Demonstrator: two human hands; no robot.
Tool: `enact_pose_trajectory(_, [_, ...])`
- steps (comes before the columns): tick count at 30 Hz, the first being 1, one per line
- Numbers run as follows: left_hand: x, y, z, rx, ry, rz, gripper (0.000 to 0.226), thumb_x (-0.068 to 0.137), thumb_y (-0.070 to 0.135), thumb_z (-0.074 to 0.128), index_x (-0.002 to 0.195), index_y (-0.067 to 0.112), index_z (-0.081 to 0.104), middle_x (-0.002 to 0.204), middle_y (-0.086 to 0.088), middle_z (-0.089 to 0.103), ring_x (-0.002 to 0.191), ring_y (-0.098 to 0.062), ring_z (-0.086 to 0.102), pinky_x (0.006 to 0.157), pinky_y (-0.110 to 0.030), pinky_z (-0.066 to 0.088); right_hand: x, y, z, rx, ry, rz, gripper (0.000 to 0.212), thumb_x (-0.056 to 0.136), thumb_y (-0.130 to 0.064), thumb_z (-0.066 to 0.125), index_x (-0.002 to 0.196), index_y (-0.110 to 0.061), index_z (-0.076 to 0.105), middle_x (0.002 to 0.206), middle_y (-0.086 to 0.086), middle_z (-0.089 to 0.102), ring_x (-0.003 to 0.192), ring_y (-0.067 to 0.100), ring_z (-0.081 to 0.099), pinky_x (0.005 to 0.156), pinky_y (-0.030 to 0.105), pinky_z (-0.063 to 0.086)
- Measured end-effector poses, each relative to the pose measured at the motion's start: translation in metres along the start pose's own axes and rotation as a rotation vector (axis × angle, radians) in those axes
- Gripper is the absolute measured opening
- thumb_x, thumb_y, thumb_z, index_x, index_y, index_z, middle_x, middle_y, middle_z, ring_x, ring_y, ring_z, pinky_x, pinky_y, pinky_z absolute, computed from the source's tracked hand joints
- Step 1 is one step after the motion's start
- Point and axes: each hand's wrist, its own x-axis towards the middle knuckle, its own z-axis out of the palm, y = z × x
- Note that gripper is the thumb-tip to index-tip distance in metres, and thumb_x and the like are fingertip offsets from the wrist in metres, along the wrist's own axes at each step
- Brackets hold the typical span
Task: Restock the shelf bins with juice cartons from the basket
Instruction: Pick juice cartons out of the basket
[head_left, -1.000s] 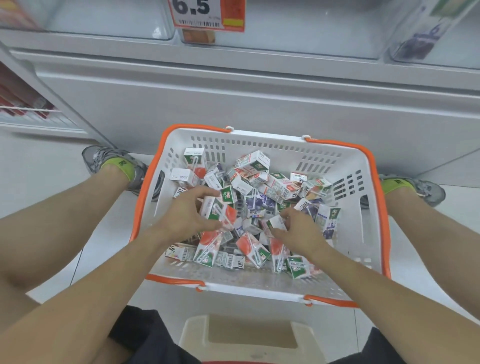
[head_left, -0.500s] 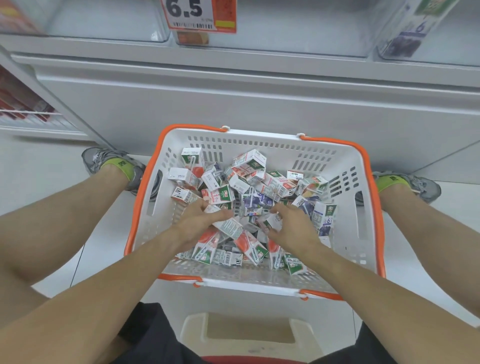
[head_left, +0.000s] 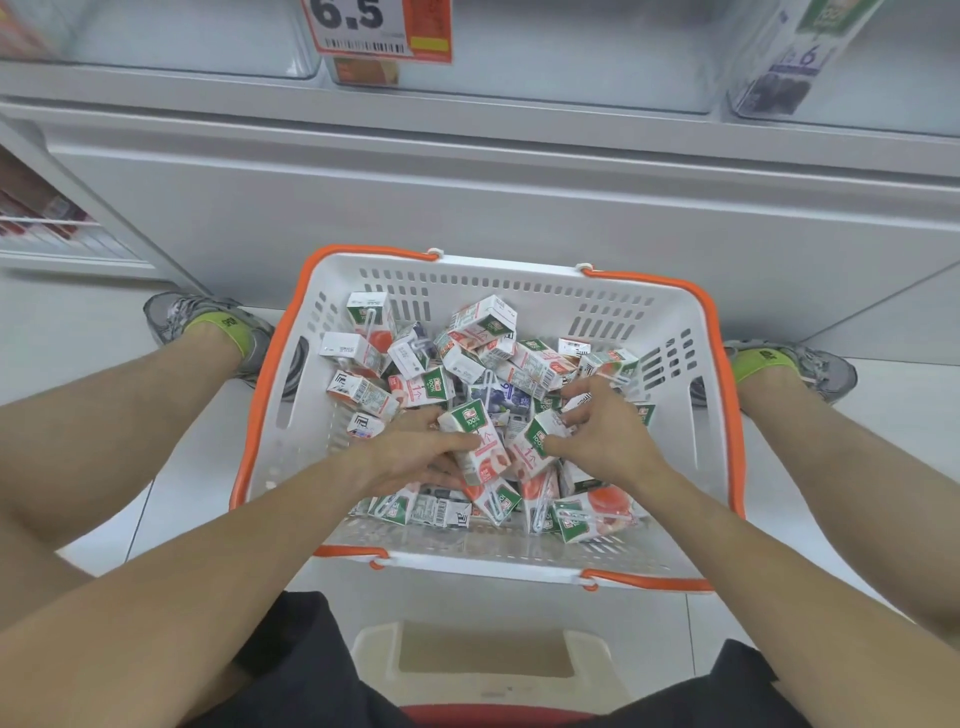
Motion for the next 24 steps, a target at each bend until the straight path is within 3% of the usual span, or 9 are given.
enact_pose_trajectory(4, [0.002, -0.005, -0.002, 0.056, 0.029, 0.026, 0.031, 0.089, 0.018, 0.072, 0.116, 0.009, 0.059, 0.09, -0.011, 0.076, 0.069, -0.02, 0.069, 0.061, -0.03, 0.049, 0.001, -0.004, -0.01, -0.06, -0.014, -0.067, 0.041, 0.068, -0.026, 0.086, 0.103, -0.023, 0.064, 0.099, -0.006, 0.067, 0.082, 0.008, 0.064, 0.075, 0.032, 0.057])
enact_pose_trajectory(7, [0.0, 0.001, -0.006, 0.028, 0.017, 0.028, 0.019, 0.09, 0.016, 0.068, 0.103, 0.01, 0.055, 0.083, -0.009, 0.073, 0.065, -0.019, 0.062, 0.057, -0.029, 0.043, 0.0, -0.017, -0.031, -0.06, -0.081, -0.138, 0.033, 0.069, -0.022, 0.087, 0.095, -0.026, 0.069, 0.096, -0.009, 0.068, 0.071, 0.005, 0.064, 0.069, 0.025, 0.056])
enact_pose_trajectory(10, [-0.003, 0.01, -0.01, 0.08, -0.091, 0.005, 0.023, 0.093, 0.017, 0.061, 0.109, 0.008, 0.049, 0.093, -0.014, 0.071, 0.071, -0.019, 0.057, 0.056, -0.026, 0.043, 0.0, -0.025, -0.055, 0.081, -0.279, -0.182, 0.029, 0.07, -0.012, 0.089, 0.094, -0.019, 0.075, 0.094, 0.001, 0.074, 0.067, 0.003, 0.068, 0.066, 0.022, 0.056])
enact_pose_trajectory(13, [-0.006, 0.016, -0.007, 0.152, -0.144, 0.007, 0.04, 0.092, 0.017, 0.06, 0.124, -0.003, 0.046, 0.095, -0.011, 0.07, 0.074, -0.017, 0.053, 0.051, -0.02, 0.042, -0.001, -0.025, -0.063, 0.193, -0.408, -0.189, 0.027, 0.075, -0.001, 0.083, 0.1, -0.008, 0.076, 0.091, 0.008, 0.077, 0.078, 0.015, 0.074, 0.069, 0.022, 0.056])
enact_pose_trajectory(16, [-0.013, 0.025, 0.006, 0.157, -0.204, -0.005, 0.037, 0.096, 0.022, 0.053, 0.127, 0.001, 0.05, 0.081, 0.002, 0.071, 0.064, -0.009, 0.059, 0.05, -0.019, 0.042, -0.003, -0.023, -0.057, 0.265, -0.472, -0.208, 0.028, 0.079, 0.002, 0.078, 0.107, -0.002, 0.074, 0.094, 0.013, 0.077, 0.086, 0.023, 0.075, 0.076, 0.032, 0.061])
enact_pose_trajectory(18, [-0.017, 0.029, 0.015, 0.158, -0.242, -0.007, 0.035, 0.101, 0.037, 0.044, 0.121, 0.012, 0.057, 0.078, 0.004, 0.071, 0.06, -0.007, 0.061, 0.051, -0.019, 0.043, -0.004, -0.025, -0.053, 0.288, -0.5, -0.214, 0.028, 0.081, 0.003, 0.076, 0.109, 0.001, 0.073, 0.096, 0.015, 0.077, 0.088, 0.024, 0.075, 0.077, 0.036, 0.062])
enact_pose_trajectory(21, [-0.016, 0.029, 0.018, 0.167, -0.284, 0.02, 0.072, 0.087, 0.069, 0.047, 0.129, 0.011, 0.056, 0.107, -0.019, 0.067, 0.082, -0.021, 0.058, 0.066, -0.029, 0.039, -0.006, -0.026, -0.049, 0.367, -0.551, -0.19, 0.028, 0.081, 0.007, 0.074, 0.109, 0.005, 0.071, 0.098, 0.02, 0.075, 0.088, 0.028, 0.075, 0.071, 0.033, 0.062])
enact_pose_trajectory(22, [-0.017, 0.031, 0.019, 0.19, -0.289, 0.012, 0.078, 0.087, 0.073, 0.045, 0.132, 0.01, 0.053, 0.105, -0.016, 0.067, 0.081, -0.02, 0.057, 0.069, -0.029, 0.039, -0.007, -0.026, -0.049, 0.39, -0.568, -0.182, 0.028, 0.081, 0.008, 0.073, 0.109, 0.006, 0.07, 0.098, 0.021, 0.075, 0.089, 0.03, 0.075, 0.069, 0.033, 0.062])
enact_pose_trajectory(24, [-0.021, 0.033, 0.02, 0.245, -0.292, 0.006, 0.068, 0.095, 0.066, 0.029, 0.127, 0.012, 0.056, 0.083, 0.002, 0.07, 0.06, -0.01, 0.057, 0.058, -0.024, 0.041, -0.01, -0.028, -0.049, 0.424, -0.584, -0.177, 0.026, 0.082, 0.01, 0.071, 0.108, 0.008, 0.069, 0.098, 0.02, 0.075, 0.087, 0.028, 0.075, 0.065, 0.03, 0.061])
